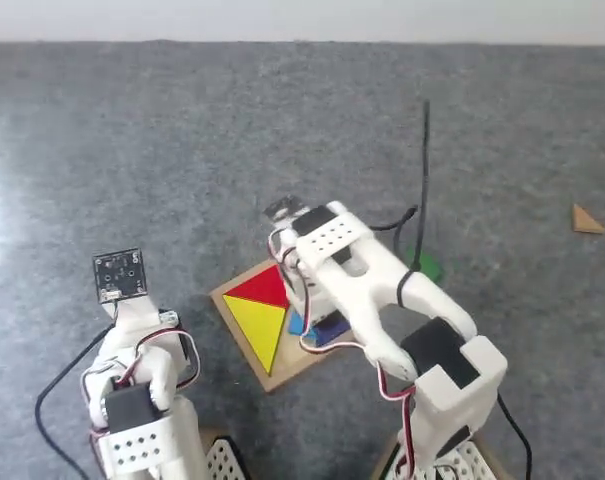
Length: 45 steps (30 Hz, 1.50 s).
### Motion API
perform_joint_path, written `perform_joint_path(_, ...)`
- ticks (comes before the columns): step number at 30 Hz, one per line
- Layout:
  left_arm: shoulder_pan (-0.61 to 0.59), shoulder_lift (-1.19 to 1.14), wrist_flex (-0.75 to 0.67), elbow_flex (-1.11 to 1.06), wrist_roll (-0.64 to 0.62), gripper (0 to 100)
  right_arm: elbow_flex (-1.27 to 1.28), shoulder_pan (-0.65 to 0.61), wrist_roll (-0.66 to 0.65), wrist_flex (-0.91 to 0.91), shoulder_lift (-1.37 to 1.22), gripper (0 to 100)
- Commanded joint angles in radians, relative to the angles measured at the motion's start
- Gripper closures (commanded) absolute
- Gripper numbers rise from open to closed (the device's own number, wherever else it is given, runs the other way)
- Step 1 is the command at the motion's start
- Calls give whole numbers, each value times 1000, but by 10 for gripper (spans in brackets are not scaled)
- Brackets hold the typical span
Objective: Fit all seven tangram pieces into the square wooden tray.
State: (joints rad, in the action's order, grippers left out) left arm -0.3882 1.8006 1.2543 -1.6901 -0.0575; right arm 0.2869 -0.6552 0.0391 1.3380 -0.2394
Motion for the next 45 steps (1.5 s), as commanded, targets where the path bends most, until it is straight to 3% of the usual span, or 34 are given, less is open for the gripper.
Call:
perform_joint_path(1, -3, 18, 8, 7, 5, 987, 0, 54, -11, -77, 47, 992)
perform_joint_path(10, -3, 18, 8, 7, 5, 987, 0, 28, -11, -151, 58, 992)
perform_joint_path(17, -3, 18, 8, 7, 5, 987, -8, 33, -11, 81, 263, 992)
perform_joint_path(23, -3, 18, 8, 7, 5, 987, 163, -71, -78, 5, 380, 992)
perform_joint_path(26, -3, 18, 8, 7, 5, 987, 210, -125, -46, -62, 374, 992)
perform_joint_path(45, -3, 18, 8, 7, 5, 987, 245, -10, -38, -174, 341, 992)
